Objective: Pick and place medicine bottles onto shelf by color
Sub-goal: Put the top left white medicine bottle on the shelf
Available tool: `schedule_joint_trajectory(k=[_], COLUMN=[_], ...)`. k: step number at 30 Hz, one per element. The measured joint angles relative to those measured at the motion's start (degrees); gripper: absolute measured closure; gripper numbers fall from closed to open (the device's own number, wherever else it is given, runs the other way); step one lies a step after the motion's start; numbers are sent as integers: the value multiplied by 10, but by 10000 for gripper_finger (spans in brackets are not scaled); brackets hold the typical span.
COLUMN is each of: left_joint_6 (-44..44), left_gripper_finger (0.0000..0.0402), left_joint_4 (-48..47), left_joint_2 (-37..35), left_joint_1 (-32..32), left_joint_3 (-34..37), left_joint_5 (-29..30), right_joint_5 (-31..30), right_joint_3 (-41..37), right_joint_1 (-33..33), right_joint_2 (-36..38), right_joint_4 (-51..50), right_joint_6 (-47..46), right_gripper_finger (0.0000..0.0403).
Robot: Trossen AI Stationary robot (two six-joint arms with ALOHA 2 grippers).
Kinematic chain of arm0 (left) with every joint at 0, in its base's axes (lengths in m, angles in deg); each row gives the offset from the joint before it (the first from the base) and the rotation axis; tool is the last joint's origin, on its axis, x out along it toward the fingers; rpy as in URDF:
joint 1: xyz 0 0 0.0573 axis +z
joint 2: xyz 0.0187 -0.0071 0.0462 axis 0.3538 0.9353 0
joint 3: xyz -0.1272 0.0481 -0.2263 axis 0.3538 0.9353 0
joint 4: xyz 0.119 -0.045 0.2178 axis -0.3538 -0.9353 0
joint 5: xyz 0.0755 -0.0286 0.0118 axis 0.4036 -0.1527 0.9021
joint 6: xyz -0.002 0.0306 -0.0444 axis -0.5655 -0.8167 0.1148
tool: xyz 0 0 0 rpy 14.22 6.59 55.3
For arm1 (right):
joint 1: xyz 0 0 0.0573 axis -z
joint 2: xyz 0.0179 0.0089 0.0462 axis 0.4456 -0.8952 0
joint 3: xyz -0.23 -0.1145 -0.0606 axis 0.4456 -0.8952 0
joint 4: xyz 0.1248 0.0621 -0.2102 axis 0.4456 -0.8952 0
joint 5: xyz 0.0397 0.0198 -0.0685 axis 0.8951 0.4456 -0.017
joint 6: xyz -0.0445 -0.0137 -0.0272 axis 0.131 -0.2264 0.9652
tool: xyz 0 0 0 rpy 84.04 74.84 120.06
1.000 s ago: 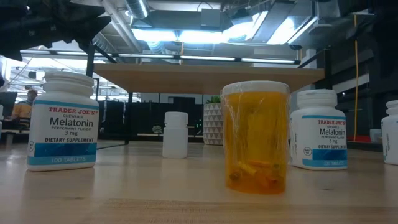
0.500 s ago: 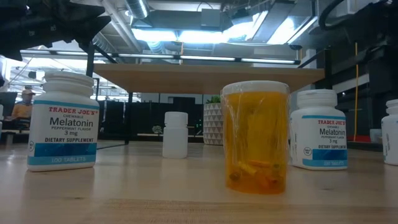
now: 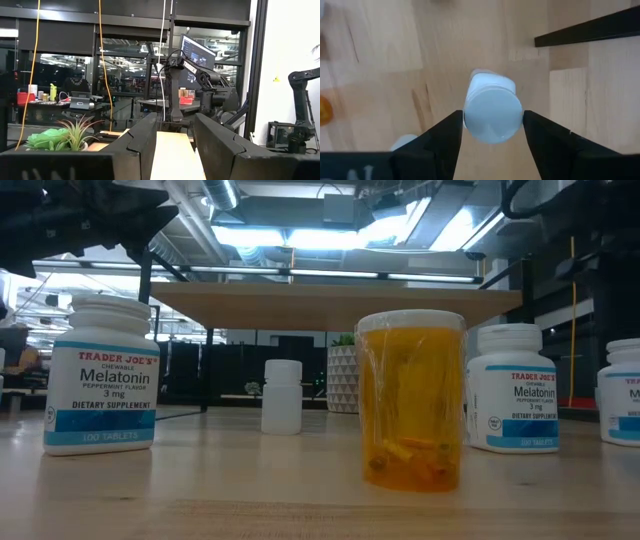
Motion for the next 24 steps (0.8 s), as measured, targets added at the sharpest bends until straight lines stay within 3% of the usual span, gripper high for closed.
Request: schedule_joint_trajectory(k=[24], left_joint_6=[1], left_gripper_finger=[278], left_joint_4=[-1], left_joint_2=[0], left_joint_1=[0], left_joint_3=[0], left_joint_5=[0], right_joint_5=[0], right_joint_3=[0], right_joint_1=[17], right_joint_2=[-29], right_joint_4=[45], right_joint_6=[-15], right_gripper_finger=[191])
